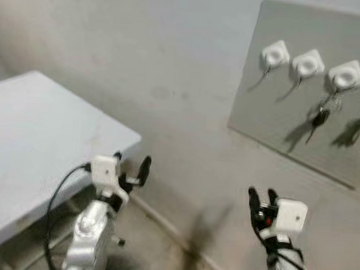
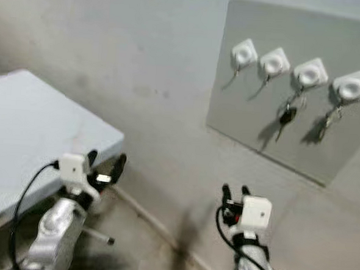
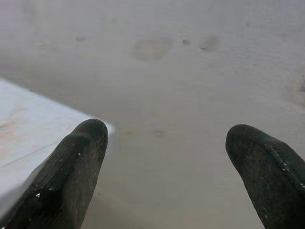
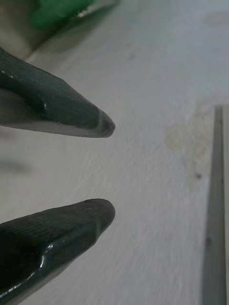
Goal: Hang keys on a hook
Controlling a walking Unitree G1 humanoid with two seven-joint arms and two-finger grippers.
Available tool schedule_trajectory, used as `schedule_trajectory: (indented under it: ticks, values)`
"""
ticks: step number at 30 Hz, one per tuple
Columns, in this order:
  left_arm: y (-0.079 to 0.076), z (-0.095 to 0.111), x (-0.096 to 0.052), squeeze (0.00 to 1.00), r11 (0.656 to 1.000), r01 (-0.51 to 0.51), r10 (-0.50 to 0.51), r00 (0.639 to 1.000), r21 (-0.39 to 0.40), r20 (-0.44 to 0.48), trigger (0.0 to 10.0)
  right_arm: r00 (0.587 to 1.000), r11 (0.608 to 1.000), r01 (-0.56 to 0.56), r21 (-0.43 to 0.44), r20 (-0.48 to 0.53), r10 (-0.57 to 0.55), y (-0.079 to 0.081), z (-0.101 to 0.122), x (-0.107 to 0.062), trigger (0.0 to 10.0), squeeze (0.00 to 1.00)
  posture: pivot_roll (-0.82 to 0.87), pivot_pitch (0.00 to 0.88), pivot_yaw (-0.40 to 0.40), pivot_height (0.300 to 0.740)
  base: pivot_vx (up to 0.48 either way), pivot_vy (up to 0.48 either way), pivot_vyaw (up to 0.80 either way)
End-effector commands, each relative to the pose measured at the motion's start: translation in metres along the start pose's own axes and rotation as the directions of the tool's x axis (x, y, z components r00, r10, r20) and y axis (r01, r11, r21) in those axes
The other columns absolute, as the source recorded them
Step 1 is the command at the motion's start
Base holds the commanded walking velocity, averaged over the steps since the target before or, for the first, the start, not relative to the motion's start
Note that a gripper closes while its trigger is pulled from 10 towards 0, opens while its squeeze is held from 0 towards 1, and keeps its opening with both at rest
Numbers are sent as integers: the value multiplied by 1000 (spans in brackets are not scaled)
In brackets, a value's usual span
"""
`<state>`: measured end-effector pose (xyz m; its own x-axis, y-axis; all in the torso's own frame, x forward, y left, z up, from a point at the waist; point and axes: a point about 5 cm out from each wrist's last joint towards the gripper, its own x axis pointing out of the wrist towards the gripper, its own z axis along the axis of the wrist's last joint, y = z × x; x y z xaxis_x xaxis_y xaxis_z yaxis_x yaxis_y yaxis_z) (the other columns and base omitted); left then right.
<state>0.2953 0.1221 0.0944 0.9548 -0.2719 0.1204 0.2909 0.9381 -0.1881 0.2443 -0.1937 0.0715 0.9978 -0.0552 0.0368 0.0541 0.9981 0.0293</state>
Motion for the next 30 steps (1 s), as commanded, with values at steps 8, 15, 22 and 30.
schedule_trajectory:
  ticks: [8,15,22,30]
  values:
    - [13,0,-3,0,999,-34,35,999,22,-28,10000,1000,1000,-24,16,13,24,9,4,1,10000,0,-42,0,-3,740,0,0,800]
    - [13,-1,-2,0,999,-37,38,998,23,-47,10000,1000,1000,-23,12,13,23,8,4,1,10000,0,-41,0,-5,740,0,0,800]
    - [15,0,-1,0,998,-51,52,997,22,-50,10000,1000,1000,-25,7,20,24,6,8,5,10000,0,-38,0,-11,740,0,0,800]
    - [13,-2,-1,0,999,-51,52,997,14,-56,10000,999,999,-37,1,23,37,7,9,6,10000,0,-38,1,-18,740,0,0,800]
